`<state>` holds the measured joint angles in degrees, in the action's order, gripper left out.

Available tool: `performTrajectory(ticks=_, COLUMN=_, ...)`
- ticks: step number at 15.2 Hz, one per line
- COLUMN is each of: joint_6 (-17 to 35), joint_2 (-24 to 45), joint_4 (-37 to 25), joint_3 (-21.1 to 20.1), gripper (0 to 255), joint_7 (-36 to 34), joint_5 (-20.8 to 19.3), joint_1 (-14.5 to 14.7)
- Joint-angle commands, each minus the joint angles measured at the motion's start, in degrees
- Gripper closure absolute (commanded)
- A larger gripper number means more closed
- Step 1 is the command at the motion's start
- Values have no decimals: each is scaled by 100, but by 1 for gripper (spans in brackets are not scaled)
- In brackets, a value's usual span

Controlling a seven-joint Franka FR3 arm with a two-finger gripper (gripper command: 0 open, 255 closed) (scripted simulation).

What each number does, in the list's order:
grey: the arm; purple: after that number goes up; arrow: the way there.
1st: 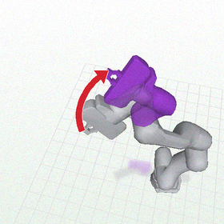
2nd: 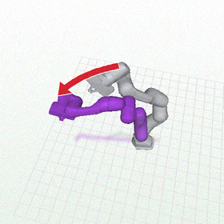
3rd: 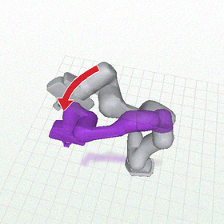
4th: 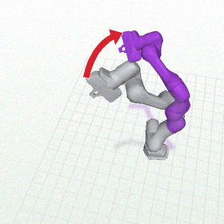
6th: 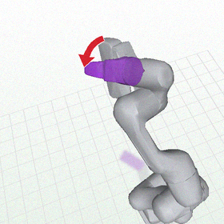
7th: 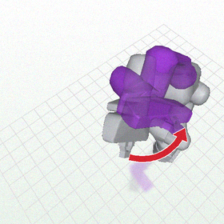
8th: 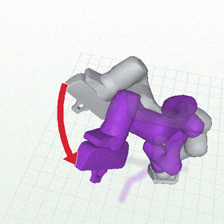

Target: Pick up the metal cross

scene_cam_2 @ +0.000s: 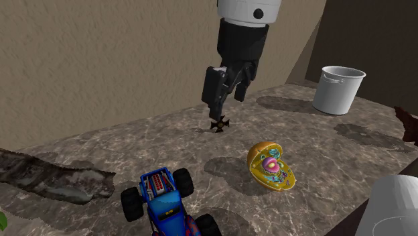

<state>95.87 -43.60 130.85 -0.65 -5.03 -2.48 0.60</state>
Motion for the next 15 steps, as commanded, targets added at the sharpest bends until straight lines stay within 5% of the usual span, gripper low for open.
performTrajectory(ticks=1, joint_6=0, joint_2=0, joint_4=0, joint_3=0, gripper=0, joint_7=0, joint_5=0, joint_1=0)
performTrajectory(ticks=15, joint_6=1279, joint_2=1147, joint_4=262, joint_3=2079, gripper=0, joint_7=3228, joint_5=-727, joint_1=89)
